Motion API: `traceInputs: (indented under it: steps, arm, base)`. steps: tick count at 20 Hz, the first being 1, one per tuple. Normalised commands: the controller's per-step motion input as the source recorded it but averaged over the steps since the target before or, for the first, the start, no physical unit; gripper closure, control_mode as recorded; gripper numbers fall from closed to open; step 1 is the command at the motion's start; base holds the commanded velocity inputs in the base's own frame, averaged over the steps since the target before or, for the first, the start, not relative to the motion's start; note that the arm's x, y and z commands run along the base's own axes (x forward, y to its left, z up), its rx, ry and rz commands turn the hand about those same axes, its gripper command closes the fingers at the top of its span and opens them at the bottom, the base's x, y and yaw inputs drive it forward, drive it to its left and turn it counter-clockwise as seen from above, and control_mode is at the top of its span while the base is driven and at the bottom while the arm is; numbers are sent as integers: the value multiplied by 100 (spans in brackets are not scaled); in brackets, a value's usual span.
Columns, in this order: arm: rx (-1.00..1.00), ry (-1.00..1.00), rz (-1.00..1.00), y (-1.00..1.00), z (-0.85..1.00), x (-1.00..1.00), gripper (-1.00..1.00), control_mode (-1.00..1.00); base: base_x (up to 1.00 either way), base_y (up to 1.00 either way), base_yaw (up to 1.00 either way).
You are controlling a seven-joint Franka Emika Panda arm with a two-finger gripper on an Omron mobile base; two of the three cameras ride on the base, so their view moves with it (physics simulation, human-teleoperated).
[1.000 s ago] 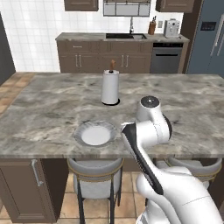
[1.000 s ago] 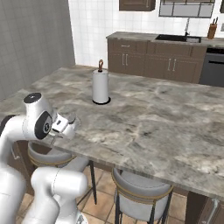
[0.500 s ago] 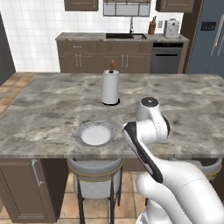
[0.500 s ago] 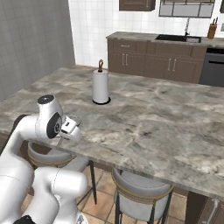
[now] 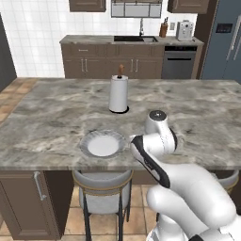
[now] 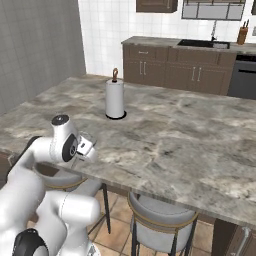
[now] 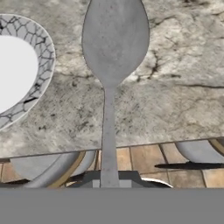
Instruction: Take the fork and place it on the left side of the plate. Then take the spoon and place it on the right side of the plate. Make sure they're directly next to the plate.
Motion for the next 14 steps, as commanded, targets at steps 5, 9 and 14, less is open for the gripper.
traceInputs:
  steps: [5,9,14]
  arm:
    - [1,0,-1,0,-18,39,100,-100]
    - [1,3,-1,0,-8,39,100,-100]
    - [0,0,0,0,-12,28,100,-100]
  base:
    - [0,0,0]
    - [0,0,0]
    - [0,0,0]
